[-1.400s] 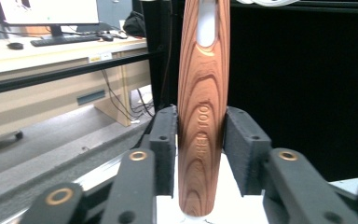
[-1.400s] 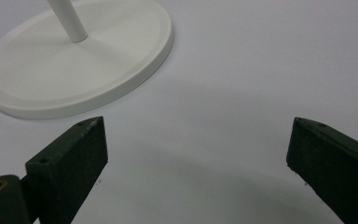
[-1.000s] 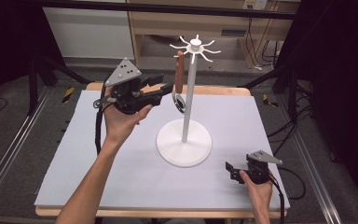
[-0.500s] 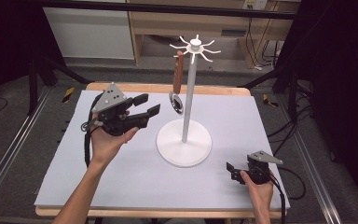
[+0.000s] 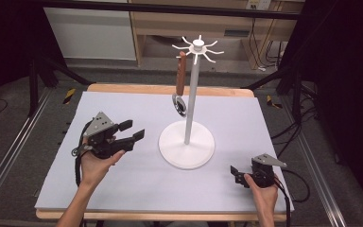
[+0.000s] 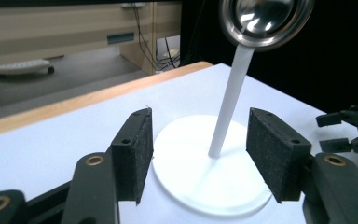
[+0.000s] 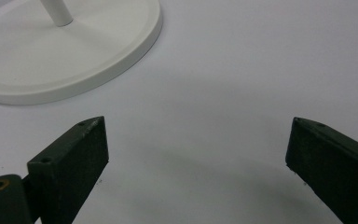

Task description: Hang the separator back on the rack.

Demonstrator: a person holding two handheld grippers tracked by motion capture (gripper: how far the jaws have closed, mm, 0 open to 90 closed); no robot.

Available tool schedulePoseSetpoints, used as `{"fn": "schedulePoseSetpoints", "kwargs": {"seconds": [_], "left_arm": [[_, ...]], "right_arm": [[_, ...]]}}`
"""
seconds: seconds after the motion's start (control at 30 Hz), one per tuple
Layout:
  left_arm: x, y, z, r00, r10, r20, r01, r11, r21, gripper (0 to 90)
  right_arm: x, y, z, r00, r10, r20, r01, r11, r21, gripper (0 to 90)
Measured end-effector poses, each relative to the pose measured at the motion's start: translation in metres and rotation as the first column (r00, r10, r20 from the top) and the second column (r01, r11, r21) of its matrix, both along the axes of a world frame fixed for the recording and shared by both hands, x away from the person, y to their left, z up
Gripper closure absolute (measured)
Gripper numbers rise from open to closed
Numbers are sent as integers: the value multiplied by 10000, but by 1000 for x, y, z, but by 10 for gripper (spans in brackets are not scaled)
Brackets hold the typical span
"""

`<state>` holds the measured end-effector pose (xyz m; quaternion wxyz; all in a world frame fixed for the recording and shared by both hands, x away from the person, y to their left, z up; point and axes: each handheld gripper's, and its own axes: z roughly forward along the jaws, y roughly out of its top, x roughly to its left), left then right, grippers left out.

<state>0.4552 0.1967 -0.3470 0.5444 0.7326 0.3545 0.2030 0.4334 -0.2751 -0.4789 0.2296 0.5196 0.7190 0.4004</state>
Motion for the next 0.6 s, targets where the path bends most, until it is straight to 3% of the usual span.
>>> {"fn": "schedulePoseSetpoints", "kwargs": {"seconds": [0.33,0.53,0.6], "left_arm": [[-4,30,-44,9960,620,-643,-609,9980,185,394],[-3,51,-70,9862,1183,-1161,-1171,9930,170,391],[-2,57,-74,9812,1472,-1247,-1426,9887,452,388]], "right_arm": [[-1,-2,-4,9999,-38,-131,35,9998,-218,63],[-1,-3,-5,9996,-102,-281,94,9995,-294,63],[0,-4,-6,9994,-91,-320,77,9989,-456,63]]}}
